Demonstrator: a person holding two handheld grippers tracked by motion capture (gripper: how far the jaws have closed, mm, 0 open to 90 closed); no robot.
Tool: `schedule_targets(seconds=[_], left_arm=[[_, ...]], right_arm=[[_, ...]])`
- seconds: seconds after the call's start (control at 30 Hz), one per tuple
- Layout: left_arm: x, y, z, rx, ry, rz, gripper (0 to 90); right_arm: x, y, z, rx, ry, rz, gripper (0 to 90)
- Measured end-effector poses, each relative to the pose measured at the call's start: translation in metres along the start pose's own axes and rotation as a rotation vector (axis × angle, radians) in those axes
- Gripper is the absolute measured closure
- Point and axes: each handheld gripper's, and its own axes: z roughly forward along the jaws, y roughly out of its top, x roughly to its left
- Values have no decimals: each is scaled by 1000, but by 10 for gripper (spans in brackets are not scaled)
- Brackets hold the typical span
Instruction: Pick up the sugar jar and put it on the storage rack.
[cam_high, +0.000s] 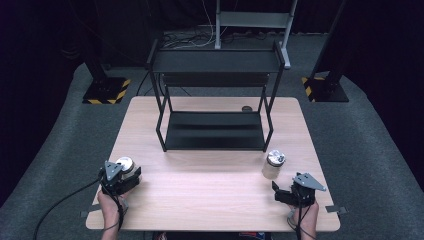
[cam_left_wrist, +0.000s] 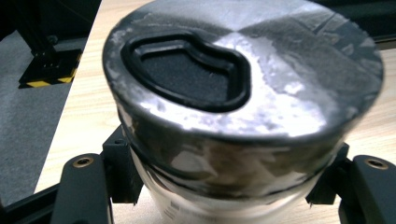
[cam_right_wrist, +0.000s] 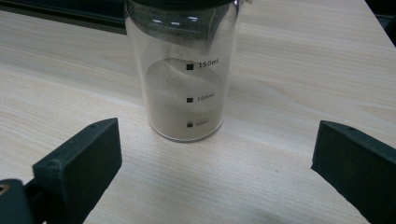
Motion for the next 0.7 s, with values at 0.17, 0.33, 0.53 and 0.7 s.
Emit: schedule_targets(seconds=[0.17,0.33,0.53,0.7], left_arm=[[1,6,-5,-11,-31,6,306],[2,14,-9,-23,-65,6,307],[3,20,-15,-43,-83,17,307],[4,25,-18,-56,-100,21,307]], right_arm=[[-1,-1,0,-3,4,-3,6],[0,-2,-1,-9,3,-3,7],[0,-2,-1,-12,3,-4,8],[-1,-2,-1,-13,5,-2,8]])
